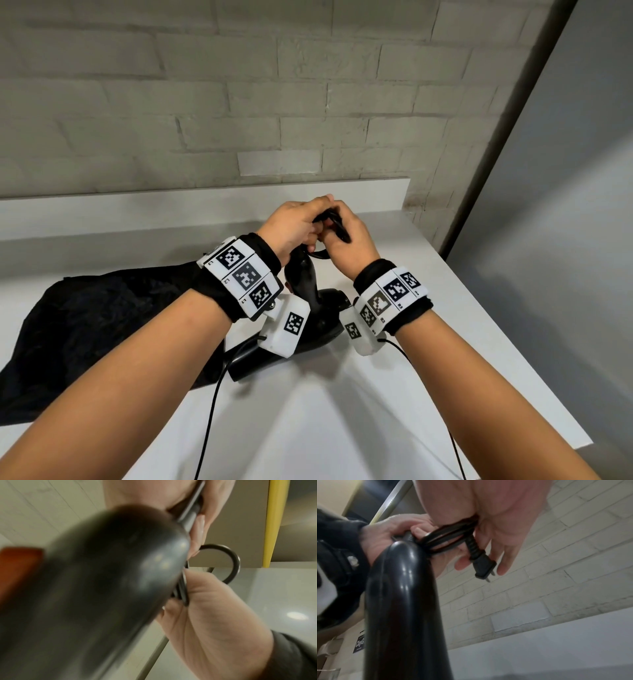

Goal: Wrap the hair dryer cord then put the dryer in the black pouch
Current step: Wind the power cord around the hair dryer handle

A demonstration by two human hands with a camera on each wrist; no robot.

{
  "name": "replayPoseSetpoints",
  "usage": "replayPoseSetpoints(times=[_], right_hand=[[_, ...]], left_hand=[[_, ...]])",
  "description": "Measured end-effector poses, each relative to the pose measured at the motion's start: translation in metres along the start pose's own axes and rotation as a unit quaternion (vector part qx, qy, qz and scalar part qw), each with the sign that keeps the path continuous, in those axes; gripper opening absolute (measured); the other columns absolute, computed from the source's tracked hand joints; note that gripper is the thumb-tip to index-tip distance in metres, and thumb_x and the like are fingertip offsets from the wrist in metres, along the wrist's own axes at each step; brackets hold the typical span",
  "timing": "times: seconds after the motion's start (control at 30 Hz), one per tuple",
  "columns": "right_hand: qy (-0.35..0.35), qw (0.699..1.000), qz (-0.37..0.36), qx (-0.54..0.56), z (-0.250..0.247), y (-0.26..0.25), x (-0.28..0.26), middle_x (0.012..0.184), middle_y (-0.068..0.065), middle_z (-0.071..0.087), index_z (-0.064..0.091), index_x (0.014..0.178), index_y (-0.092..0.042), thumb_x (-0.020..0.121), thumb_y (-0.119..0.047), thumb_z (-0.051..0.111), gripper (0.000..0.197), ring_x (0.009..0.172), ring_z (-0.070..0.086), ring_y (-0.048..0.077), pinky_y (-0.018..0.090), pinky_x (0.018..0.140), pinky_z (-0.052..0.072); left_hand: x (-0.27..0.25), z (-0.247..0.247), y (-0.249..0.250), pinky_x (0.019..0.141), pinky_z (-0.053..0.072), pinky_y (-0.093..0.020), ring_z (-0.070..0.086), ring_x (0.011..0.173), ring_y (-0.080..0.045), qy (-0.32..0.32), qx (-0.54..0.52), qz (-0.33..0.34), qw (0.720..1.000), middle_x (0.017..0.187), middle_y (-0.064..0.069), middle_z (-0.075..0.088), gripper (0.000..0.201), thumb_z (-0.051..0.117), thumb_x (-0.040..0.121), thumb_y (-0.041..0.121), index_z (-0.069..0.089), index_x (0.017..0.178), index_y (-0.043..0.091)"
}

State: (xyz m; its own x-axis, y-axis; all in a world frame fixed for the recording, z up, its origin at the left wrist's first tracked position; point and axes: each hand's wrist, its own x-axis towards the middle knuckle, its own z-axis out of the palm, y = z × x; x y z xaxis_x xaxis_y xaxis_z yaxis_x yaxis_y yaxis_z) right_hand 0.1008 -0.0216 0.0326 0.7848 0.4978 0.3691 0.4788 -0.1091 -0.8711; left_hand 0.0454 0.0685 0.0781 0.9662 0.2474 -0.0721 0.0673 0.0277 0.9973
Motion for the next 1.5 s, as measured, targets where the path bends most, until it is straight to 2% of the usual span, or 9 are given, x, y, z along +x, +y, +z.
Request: replayPoseSetpoints(times=[0.1,0.27,0.4,0.6,0.7,0.77,1.1,1.27,1.5], right_hand=[[-0.019,1.0,-0.005,-0.023,-0.005,0.006,-0.004,0.078,0.008,0.06,0.052,0.095,-0.009,0.08,-0.012,0.046,0.016,0.075,0.056,0.024,0.04,0.075,0.049],[-0.145,0.969,-0.055,-0.19,-0.024,0.026,-0.014,0.073,0.014,0.058,0.053,0.09,-0.008,0.079,-0.054,0.034,0.05,0.069,0.054,0.027,0.035,0.066,0.043],[-0.15,0.955,0.0,-0.258,-0.05,0.052,-0.018,0.074,0.008,0.054,0.047,0.082,-0.011,0.086,-0.04,0.027,0.036,0.071,0.05,0.024,0.037,0.072,0.042],[-0.177,0.954,0.062,-0.234,-0.05,0.047,-0.014,0.075,0.001,0.053,0.055,0.104,-0.01,0.094,-0.01,0.035,0.023,0.08,0.052,0.02,0.028,0.076,0.041],[-0.176,0.973,0.065,-0.137,-0.042,0.036,-0.013,0.07,-0.001,0.05,0.056,0.097,-0.011,0.092,-0.001,0.037,0.022,0.059,0.053,-0.005,0.005,0.056,0.038],[-0.178,0.981,0.063,-0.054,-0.037,0.027,-0.012,0.063,0.0,0.042,0.053,0.084,-0.013,0.095,-0.004,0.033,0.025,0.044,0.048,-0.004,0.009,0.051,0.038],[-0.044,0.997,0.05,-0.039,-0.033,0.023,-0.005,0.038,-0.015,0.042,0.047,0.05,-0.026,0.089,-0.009,0.046,0.043,0.037,0.038,-0.001,0.009,0.046,0.029],[0.066,0.976,-0.003,-0.206,-0.048,-0.002,0.011,0.061,0.002,0.058,0.067,0.079,-0.01,0.087,-0.03,0.056,0.025,0.056,0.051,0.015,0.025,0.058,0.04],[0.12,0.961,-0.073,-0.237,-0.045,-0.043,0.011,0.058,0.0,0.053,0.067,0.083,-0.011,0.087,-0.034,0.055,0.026,0.063,0.051,0.02,0.035,0.061,0.043]], left_hand=[[0.0,-0.001,0.001,0.038,0.028,-0.019,0.024,0.027,-0.004,0.005,-0.004,-0.013,1.0,0.03,0.008,0.032,0.036,0.047,0.093,0.031,0.046,0.061,0.014],[0.003,-0.004,-0.001,0.037,0.028,-0.016,0.022,0.027,-0.005,0.008,-0.006,-0.01,1.0,0.031,0.011,0.029,0.03,0.051,0.091,0.032,0.046,0.069,0.013],[0.005,-0.008,-0.002,0.036,0.028,-0.015,0.021,0.027,-0.004,0.012,0.006,-0.001,1.0,0.032,0.012,0.028,0.032,0.057,0.088,0.013,0.042,0.06,0.018],[0.007,-0.008,-0.003,0.035,0.025,-0.013,0.021,0.026,-0.004,0.024,0.001,0.012,1.0,0.032,0.013,0.028,0.034,0.056,0.086,0.007,0.039,0.059,0.018],[0.007,-0.009,-0.003,0.034,0.024,-0.012,0.019,0.027,-0.004,0.023,-0.018,0.016,0.999,0.033,0.013,0.027,0.031,0.055,0.087,0.006,0.04,0.061,0.018],[0.005,-0.009,-0.003,0.034,0.023,-0.012,0.019,0.027,-0.004,0.024,-0.028,0.02,0.999,0.033,0.013,0.026,0.031,0.056,0.087,0.007,0.041,0.061,0.018],[0.0,-0.002,-0.004,0.035,0.022,-0.017,0.019,0.028,-0.006,0.015,0.008,0.02,1.0,0.034,0.012,0.025,0.032,0.062,0.085,0.019,0.045,0.058,0.015],[0.0,-0.001,-0.002,0.04,0.019,-0.02,0.017,0.03,-0.007,0.008,0.027,0.009,1.0,0.036,0.011,0.023,0.032,0.058,0.086,0.016,0.045,0.057,0.016],[-0.002,-0.002,0.0,0.039,0.023,-0.017,0.02,0.03,-0.006,-0.018,0.03,-0.001,0.999,0.039,0.009,0.025,0.013,0.052,0.089,0.017,0.058,0.079,0.011]])
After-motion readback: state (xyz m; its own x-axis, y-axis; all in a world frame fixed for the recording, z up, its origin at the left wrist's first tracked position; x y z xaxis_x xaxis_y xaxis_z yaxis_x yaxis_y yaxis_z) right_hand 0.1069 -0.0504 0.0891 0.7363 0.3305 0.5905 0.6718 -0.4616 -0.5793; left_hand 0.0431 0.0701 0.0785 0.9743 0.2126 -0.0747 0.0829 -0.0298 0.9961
